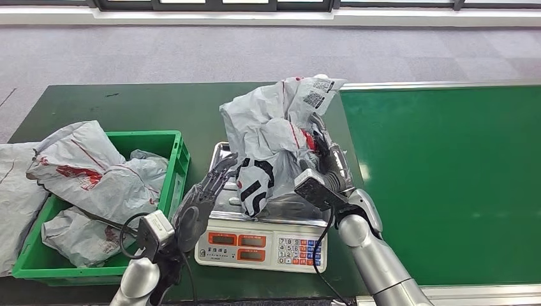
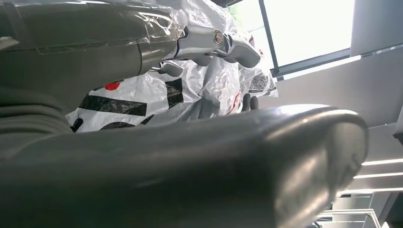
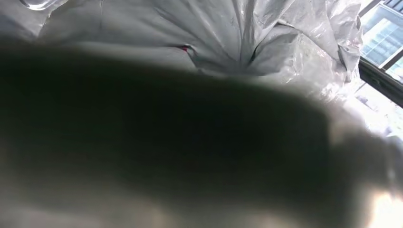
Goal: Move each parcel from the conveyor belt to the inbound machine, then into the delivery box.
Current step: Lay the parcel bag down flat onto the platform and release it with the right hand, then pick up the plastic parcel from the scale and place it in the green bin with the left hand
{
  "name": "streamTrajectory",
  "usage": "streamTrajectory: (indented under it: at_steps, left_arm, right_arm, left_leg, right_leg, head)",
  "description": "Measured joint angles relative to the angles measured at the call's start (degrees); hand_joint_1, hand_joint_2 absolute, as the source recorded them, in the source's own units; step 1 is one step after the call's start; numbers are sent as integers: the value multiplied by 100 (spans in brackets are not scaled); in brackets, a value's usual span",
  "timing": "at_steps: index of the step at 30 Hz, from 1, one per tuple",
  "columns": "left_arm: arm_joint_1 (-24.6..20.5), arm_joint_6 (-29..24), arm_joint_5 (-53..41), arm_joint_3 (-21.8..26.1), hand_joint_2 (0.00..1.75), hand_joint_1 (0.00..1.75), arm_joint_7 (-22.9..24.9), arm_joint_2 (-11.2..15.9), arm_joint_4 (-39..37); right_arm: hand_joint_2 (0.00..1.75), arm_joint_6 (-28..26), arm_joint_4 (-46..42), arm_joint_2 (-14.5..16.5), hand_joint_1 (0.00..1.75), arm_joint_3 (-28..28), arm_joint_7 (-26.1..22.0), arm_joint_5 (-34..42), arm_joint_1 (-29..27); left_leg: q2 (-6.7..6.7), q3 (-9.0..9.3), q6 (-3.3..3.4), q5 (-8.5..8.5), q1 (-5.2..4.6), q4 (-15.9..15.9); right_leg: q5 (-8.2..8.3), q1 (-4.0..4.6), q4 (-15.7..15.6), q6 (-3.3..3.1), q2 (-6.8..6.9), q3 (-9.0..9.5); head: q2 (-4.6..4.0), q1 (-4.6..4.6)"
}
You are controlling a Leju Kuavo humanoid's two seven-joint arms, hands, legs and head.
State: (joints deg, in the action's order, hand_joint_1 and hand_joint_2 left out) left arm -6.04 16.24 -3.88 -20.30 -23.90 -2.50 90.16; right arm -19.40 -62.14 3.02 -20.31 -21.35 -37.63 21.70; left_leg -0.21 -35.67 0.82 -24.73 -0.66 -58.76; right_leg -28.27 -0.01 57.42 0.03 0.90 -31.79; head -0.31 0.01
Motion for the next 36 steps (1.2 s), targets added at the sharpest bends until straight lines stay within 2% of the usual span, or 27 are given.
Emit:
streamTrajectory:
  at_steps: [4,8,14,20,26,31,36]
  left_arm:
    - [-32,-209,123,18,0,0,-6,-26,0]
    - [-35,-655,315,122,0,0,4,-123,0]
    - [-36,-1254,637,185,0,0,-26,-178,16]
    - [-73,-1369,788,185,0,0,-37,-170,14]
    - [-100,-1383,817,185,0,0,-37,-170,13]
    - [-107,-1384,825,185,0,0,-37,-171,12]
    - [-105,-1391,826,186,0,0,-41,-180,1]
  right_arm:
    - [0,-95,0,27,0,-2,-106,-84,9]
    - [0,-107,8,56,0,-72,-184,-178,24]
    - [0,282,130,77,0,-224,-404,-3,64]
    - [0,870,267,180,0,-423,-535,307,121]
    - [0,975,352,256,0,-530,-585,394,129]
    - [0,1268,345,301,0,-735,-585,479,124]
    - [0,1363,193,324,0,-1108,-373,396,93]
  left_leg:
    - [0,0,0,0,0,0]
    - [0,0,0,0,0,0]
    - [0,0,0,0,0,1]
    - [0,0,0,0,0,1]
    - [0,-1,0,0,0,1]
    - [1,-1,0,0,0,0]
    - [2,-1,0,0,1,1]
  right_leg:
    - [0,0,1,0,0,0]
    - [0,0,1,0,0,0]
    - [0,0,1,0,0,0]
    - [0,0,1,0,0,0]
    - [0,0,1,0,0,0]
    - [0,0,0,0,-1,-1]
    - [-1,1,1,-1,-1,-3]
  head:
    - [0,-1]
    - [0,1]
    - [0,1]
    - [0,-1]
    - [0,1]
    - [0,-1]
    - [0,0]
